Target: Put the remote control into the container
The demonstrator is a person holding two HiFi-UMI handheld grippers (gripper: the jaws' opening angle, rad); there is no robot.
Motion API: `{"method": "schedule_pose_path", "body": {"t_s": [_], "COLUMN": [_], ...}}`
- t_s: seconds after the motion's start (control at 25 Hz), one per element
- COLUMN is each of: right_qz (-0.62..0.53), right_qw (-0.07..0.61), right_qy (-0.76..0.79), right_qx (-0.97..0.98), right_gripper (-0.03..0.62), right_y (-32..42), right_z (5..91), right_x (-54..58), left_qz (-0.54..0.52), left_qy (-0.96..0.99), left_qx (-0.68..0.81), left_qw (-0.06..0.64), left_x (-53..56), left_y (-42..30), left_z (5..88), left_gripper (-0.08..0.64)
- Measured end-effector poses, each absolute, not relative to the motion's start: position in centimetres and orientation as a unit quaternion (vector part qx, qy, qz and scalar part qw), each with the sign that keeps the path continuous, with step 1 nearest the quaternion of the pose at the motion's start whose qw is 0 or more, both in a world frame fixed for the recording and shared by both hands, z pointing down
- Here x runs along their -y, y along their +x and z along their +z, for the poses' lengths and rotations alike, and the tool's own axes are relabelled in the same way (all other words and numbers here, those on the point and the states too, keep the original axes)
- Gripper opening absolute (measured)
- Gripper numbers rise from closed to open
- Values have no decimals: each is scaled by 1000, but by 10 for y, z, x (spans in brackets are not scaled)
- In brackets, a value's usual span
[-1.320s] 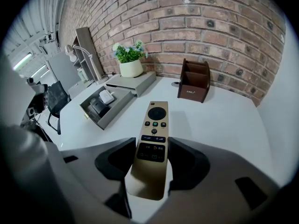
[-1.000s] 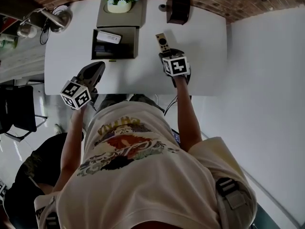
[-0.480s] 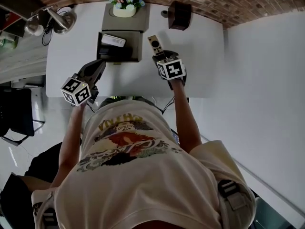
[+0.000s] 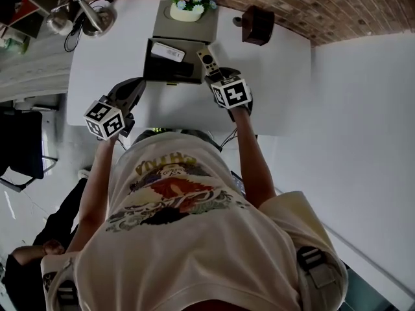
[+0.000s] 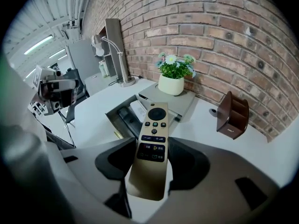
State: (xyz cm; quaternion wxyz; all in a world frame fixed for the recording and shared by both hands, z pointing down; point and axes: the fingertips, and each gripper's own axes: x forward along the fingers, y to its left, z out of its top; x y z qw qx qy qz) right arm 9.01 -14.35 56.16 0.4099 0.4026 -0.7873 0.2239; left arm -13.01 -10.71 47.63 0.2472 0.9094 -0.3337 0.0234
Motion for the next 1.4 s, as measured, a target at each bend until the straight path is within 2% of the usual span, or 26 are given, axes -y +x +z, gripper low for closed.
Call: {"method": "schedule_pose_path", "body": {"t_s": [0.72,1.4], "right_qz": [193,173], "right_qw": [479,543], "right_qy": [289,201], "right_qx": [806,797], "right_gripper": [216,216], "right_y": [-15,-49], "right_z": [592,629], "right_x": [155,186], "left_qz": [7,-9], "left_qy": [888,853], "left_qx": [367,413], "left_qw": [277,318], "left_x": [109,97], "left_y": [-203,-236], "left_z": [502,529], "left_gripper": [6,5]}}
